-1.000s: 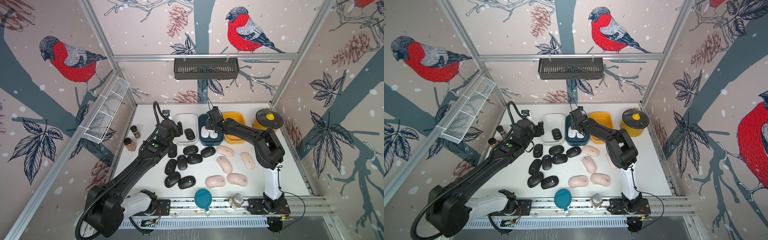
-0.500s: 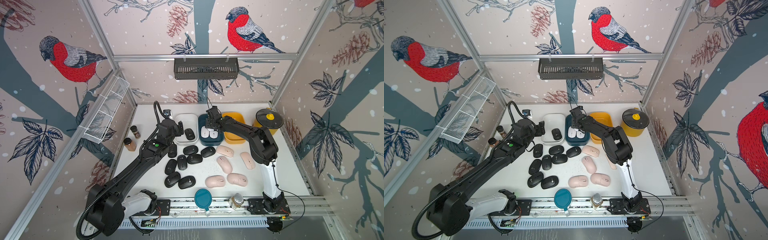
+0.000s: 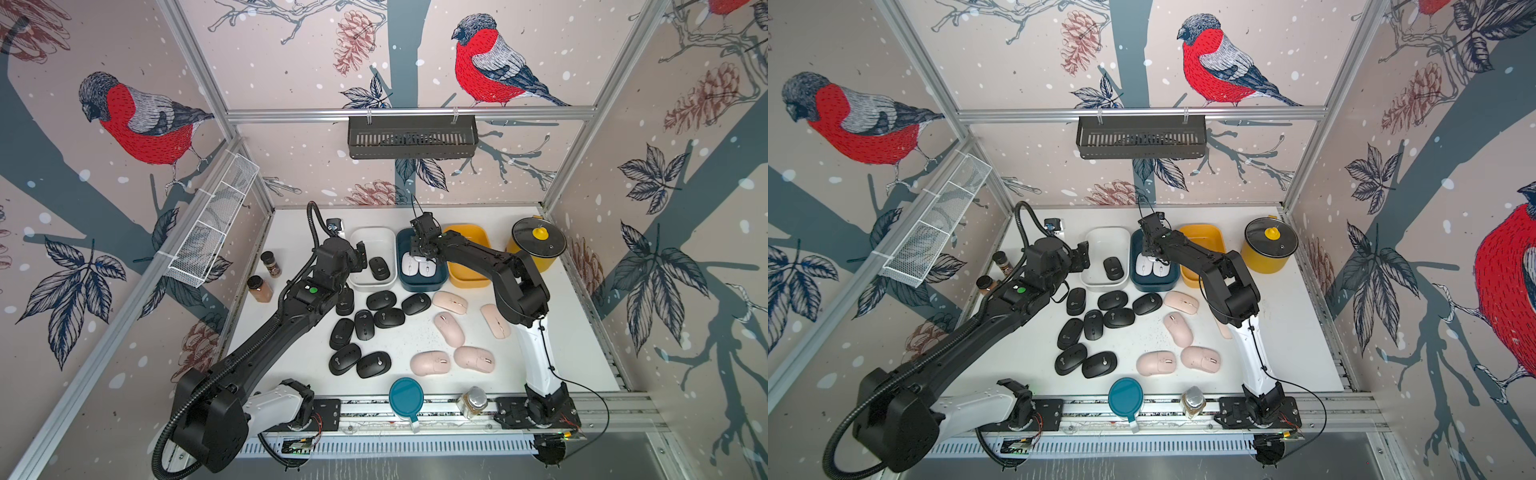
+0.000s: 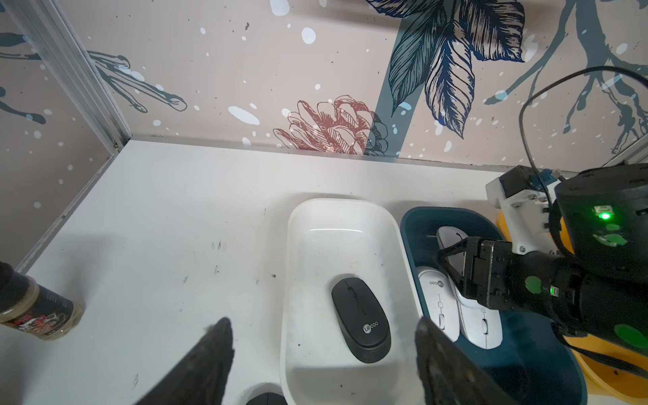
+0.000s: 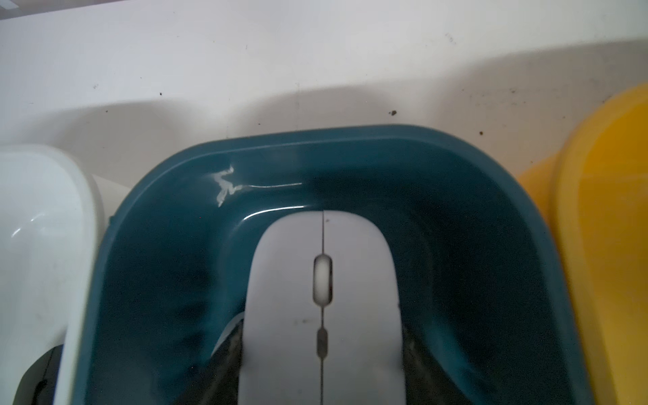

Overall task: Place the mice by color into the storage box
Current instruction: Place the mouse in the storage box.

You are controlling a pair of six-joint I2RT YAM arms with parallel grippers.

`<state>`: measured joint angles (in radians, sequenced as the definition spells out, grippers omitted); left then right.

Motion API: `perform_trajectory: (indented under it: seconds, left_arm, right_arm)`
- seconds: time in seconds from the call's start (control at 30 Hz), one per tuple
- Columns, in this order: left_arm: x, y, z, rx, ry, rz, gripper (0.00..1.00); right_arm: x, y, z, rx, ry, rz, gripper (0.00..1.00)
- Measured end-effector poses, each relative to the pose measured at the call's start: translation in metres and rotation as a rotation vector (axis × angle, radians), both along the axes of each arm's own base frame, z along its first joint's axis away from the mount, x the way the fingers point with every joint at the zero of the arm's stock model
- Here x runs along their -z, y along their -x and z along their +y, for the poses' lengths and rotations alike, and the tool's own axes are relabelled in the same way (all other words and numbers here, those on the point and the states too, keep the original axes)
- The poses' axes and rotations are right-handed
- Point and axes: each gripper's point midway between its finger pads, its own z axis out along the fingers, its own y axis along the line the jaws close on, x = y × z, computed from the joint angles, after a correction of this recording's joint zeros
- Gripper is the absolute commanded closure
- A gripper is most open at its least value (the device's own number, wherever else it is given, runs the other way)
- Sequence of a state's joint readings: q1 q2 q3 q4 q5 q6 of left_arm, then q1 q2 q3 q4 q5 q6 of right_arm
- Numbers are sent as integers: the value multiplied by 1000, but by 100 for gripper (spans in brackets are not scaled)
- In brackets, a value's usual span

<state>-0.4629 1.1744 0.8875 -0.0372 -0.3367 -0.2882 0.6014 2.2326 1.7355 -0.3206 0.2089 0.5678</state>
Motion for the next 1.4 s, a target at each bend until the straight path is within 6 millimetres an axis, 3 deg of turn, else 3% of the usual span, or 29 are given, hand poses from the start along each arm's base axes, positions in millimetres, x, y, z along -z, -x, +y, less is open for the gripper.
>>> perform_trajectory:
  seconds: [0.27,0.47,0.63,0.83,1.03,1.23,1.4]
  left_arm:
    - [-5,-1,0,-1,3,-8,20]
    - [-1,3,1,-3,3,23,20]
    - [13,13,2,-10,34,90,20]
    - [49,36,13,-49,62,197,21]
    - [88,50,17,-57,36,310,19]
    - [126,49,18,-62,-1,430,21]
    - [166,47,15,-55,-62,574,21]
  right_arm:
    - [-15,0,0,-14,0,-22,31]
    - [-65,21,-1,-36,-31,-94,31]
    - [-110,59,-1,-84,-68,-166,31]
    - [-130,113,-15,-109,-109,-194,30]
    - [-119,152,-28,-116,-148,-161,29]
    - [-123,154,-29,-143,-194,-155,29]
    - [-128,139,-28,-159,-231,-164,29]
